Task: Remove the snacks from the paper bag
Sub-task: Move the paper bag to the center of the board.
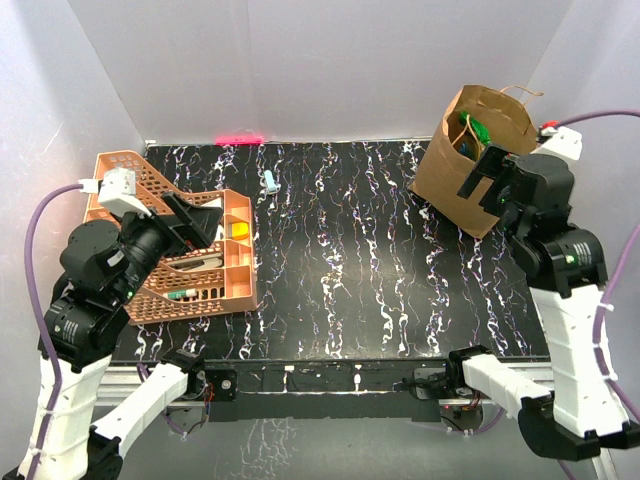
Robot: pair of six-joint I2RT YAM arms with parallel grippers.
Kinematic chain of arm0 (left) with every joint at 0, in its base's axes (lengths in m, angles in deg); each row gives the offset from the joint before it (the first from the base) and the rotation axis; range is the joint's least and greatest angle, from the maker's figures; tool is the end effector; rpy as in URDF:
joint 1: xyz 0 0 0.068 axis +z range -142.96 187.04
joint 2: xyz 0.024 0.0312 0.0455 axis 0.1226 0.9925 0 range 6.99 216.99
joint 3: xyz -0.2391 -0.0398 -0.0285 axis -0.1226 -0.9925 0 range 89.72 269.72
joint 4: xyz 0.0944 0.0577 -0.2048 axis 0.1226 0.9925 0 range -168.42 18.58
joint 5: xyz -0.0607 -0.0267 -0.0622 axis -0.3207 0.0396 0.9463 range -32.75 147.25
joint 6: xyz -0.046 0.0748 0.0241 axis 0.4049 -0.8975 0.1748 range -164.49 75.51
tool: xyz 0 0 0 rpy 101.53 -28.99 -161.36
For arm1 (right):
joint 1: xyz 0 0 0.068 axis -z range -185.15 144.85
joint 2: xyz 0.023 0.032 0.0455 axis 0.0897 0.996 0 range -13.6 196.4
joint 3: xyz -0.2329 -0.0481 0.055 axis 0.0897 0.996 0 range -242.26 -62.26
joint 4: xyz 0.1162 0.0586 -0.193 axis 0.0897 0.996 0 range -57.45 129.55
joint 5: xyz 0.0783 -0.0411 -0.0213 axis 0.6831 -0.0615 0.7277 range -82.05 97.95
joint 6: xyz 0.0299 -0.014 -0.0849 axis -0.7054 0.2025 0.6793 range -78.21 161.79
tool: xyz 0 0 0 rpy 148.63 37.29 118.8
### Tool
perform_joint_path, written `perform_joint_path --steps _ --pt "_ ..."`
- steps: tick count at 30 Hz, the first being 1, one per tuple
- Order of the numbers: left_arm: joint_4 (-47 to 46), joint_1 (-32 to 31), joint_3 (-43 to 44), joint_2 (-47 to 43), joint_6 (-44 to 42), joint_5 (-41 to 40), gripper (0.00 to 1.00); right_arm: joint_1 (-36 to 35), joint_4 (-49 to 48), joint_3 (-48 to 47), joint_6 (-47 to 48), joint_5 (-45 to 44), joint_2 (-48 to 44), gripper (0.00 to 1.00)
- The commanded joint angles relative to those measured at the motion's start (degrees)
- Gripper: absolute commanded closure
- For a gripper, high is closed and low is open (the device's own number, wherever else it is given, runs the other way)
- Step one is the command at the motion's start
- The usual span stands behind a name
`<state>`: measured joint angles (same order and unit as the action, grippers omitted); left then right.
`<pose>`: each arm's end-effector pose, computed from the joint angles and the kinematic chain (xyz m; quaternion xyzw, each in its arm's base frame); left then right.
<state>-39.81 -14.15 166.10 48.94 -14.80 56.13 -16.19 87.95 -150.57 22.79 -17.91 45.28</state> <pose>0.1345 -0.0504 0.4292 -0.0609 0.7299 -0.2860 0.6179 0.1919 0.0012 0.4069 0.1757 0.8162 -0.0494 0.5483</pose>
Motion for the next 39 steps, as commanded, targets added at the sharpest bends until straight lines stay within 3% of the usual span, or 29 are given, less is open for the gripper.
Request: perform_joint_path --steps 1,7,11,17,22,26,28,30,34,39 --pt "-0.15 -0.91 -2.87 0.14 -0.71 4.50 0.02 -0.46 -10.06 0.98 11.38 -8.63 3.34 0.02" --pt "-1.20 -3.04 -7.37 -0.75 0.94 9.13 0.02 -0.57 -20.72 2.80 24.24 -13.38 9.79 0.02" --pt "-2.33 -5.21 -9.68 -1.17 1.45 11.59 0.02 -0.54 -25.31 1.28 31.26 -11.97 15.05 0.02" --pt "-2.94 -7.53 -12.55 -1.82 6.00 15.24 0.02 -0.60 -27.12 -2.31 36.56 -7.52 21.74 0.24" --pt "-2.96 -8.11 -17.13 -4.43 11.91 18.56 0.02 -0.64 -28.95 -4.81 40.21 -7.00 25.60 0.35" --pt "-3.13 -8.05 -18.85 -5.97 13.92 19.28 0.02 -0.73 -26.18 -8.07 38.62 -5.06 27.07 0.60" --pt "-3.37 -8.06 -19.05 -6.49 14.24 19.14 0.02 -0.79 -23.09 -9.61 35.32 -1.08 26.45 0.75" --pt "-4.27 -8.08 -19.13 -6.47 14.14 19.49 0.02 -0.82 -19.84 -10.35 30.75 4.18 24.85 0.84" --pt "-6.36 -8.08 -17.88 -4.72 12.21 20.74 0.02 -0.86 -17.82 -5.82 23.61 20.86 18.47 0.89" --pt "-10.00 -8.08 -17.25 -4.32 9.95 19.03 0.02 -0.86 -20.92 4.67 18.66 35.72 9.10 0.93"
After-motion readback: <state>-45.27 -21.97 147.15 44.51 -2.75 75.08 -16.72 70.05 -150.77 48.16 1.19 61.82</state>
